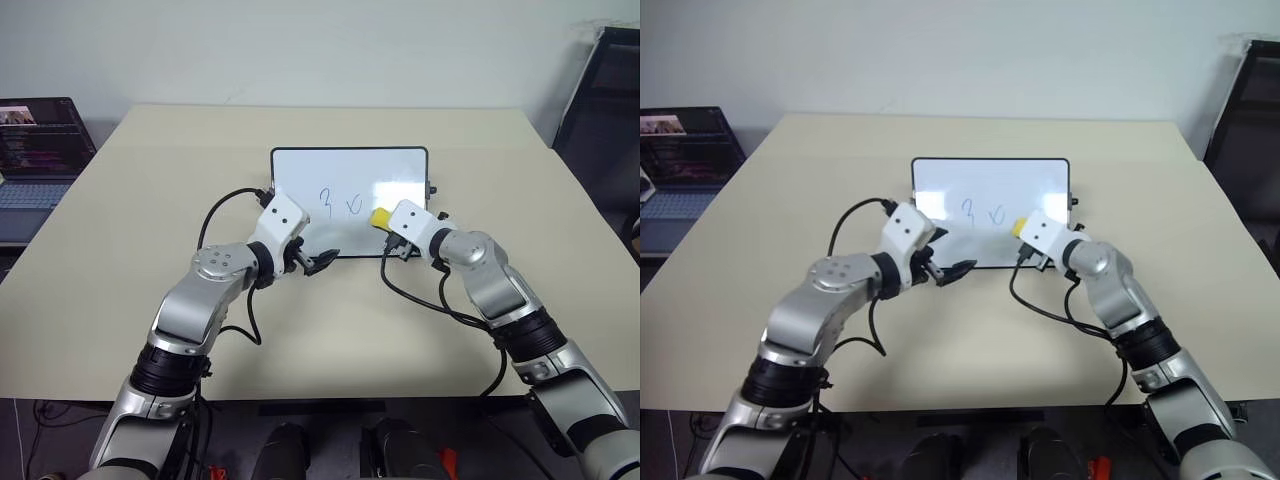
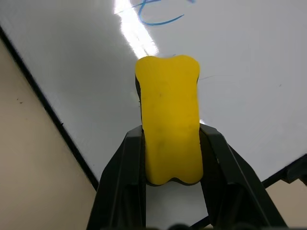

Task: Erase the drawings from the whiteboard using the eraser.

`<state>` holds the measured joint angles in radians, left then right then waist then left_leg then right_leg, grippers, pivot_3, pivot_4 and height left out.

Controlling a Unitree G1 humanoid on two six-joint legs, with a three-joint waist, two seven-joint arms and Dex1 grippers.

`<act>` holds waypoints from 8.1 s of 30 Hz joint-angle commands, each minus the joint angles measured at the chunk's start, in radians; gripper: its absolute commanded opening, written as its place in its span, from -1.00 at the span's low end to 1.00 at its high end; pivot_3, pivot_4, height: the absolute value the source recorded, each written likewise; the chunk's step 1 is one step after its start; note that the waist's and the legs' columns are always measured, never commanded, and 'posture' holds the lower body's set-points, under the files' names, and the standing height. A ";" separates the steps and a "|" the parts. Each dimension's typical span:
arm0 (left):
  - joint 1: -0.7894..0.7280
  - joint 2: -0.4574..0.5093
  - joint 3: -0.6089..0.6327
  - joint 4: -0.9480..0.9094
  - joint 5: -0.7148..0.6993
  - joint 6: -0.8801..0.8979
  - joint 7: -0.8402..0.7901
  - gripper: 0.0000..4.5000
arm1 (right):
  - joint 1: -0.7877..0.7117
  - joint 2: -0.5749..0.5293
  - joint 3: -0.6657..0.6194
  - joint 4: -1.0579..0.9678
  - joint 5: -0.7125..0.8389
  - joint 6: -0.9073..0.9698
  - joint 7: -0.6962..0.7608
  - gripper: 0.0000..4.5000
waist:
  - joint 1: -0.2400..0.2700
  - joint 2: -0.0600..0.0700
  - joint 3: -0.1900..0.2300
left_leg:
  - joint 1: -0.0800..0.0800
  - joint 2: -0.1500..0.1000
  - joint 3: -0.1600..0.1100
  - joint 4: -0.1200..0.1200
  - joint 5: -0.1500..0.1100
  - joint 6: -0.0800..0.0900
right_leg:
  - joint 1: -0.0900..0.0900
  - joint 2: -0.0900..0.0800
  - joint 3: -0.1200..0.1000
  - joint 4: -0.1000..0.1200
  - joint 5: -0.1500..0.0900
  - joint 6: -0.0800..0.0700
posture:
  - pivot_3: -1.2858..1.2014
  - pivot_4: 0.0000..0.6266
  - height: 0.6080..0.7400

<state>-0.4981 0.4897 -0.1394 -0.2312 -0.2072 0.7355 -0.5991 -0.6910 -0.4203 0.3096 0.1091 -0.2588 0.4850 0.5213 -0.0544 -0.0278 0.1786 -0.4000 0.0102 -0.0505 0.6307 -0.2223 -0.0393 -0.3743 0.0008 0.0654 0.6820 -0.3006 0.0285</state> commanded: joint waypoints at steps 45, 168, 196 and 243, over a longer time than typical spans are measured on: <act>-0.016 0.081 0.157 0.122 -0.066 -0.110 -0.032 1.00 | 0.209 0.040 -0.163 -0.412 0.271 0.038 -0.049 -0.51 | 0.021 0.000 0.001 | -0.001 0.000 0.000 -0.001 0.000 0.000 | -0.001 -0.001 -0.002 -0.002 0.000 0.000 | 0.03 -0.52 1.00; -0.060 0.066 0.075 0.156 -0.038 -0.110 -0.137 1.00 | -0.260 0.044 0.071 0.346 -0.175 -0.306 0.122 -0.51 | -0.001 0.000 0.001 | -0.013 -0.001 -0.001 0.015 0.000 0.000 | -0.014 0.000 -0.003 0.016 0.000 -0.001 | 0.03 -0.52 1.00; -0.071 0.054 0.063 0.137 -0.043 -0.087 -0.122 1.00 | -0.234 -0.012 0.103 0.364 -0.152 -0.324 0.182 -0.51 | 0.000 0.000 0.001 | -0.009 -0.001 0.000 0.014 0.001 0.001 | -0.010 0.000 -0.002 0.016 0.001 -0.001 | 0.03 -0.52 1.00; 0.173 -0.108 0.297 -0.025 -0.103 -0.133 0.170 1.00 | 0.204 0.151 -0.268 -0.252 0.279 -0.193 0.077 -0.51 | 0.016 0.000 0.001 | -0.016 0.000 -0.004 0.014 0.000 0.001 | -0.014 -0.002 -0.001 0.012 0.001 -0.001 | 0.03 -0.52 1.00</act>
<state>-0.3283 0.3857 0.1268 -0.1964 -0.2913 0.6058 -0.4526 -0.4979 -0.2704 0.0770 -0.0809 -0.0128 0.3047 0.6244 -0.0389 -0.0277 0.1798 -0.4159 0.0099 -0.0543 0.6444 -0.2222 -0.0387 -0.3882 -0.0009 0.0645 0.6939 -0.2998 0.0274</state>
